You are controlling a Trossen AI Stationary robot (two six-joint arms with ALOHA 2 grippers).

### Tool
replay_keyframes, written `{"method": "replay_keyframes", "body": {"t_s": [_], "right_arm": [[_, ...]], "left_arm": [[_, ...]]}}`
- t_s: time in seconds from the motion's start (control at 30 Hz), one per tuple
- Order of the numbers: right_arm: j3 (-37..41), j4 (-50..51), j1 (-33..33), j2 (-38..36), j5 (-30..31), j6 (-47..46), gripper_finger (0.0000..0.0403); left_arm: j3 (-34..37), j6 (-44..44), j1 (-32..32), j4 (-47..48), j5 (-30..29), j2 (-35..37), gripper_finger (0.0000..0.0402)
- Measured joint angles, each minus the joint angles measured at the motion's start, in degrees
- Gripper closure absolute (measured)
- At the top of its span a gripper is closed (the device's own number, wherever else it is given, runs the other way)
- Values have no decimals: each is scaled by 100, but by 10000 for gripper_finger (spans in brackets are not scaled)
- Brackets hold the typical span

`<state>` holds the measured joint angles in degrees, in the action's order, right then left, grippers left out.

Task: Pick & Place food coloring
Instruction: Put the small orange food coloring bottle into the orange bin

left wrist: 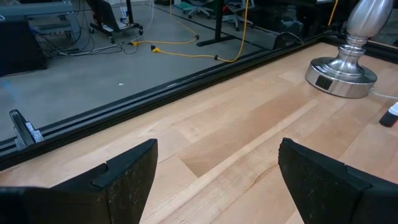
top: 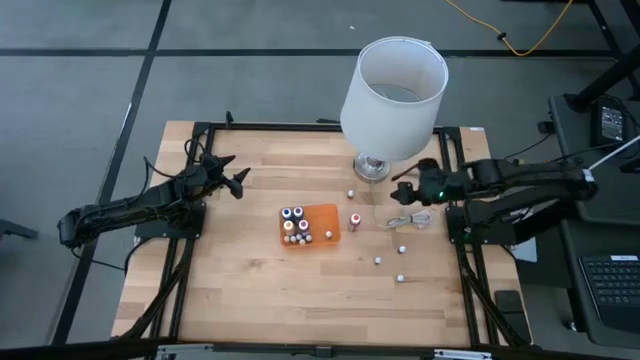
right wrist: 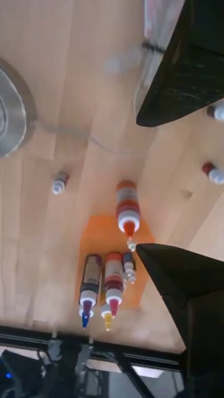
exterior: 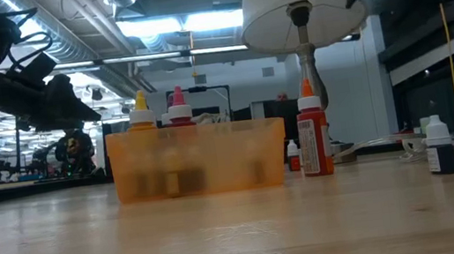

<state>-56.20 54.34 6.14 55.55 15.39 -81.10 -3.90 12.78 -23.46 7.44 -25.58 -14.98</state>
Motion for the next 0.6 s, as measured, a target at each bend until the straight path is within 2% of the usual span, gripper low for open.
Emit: {"method": "replay_keyframes", "body": {"t_s": [0.17,0.33,0.6], "right_arm": [[-355,-5,764,785,791,-1103,79],[-770,3,1153,1657,1226,-1950,79],[-1900,148,1076,3139,1462,-1884,79]], "left_arm": [[0,-1,0,0,-1,0,78],[0,-2,0,0,-2,0,79],[0,-1,0,0,-2,0,79]]}}
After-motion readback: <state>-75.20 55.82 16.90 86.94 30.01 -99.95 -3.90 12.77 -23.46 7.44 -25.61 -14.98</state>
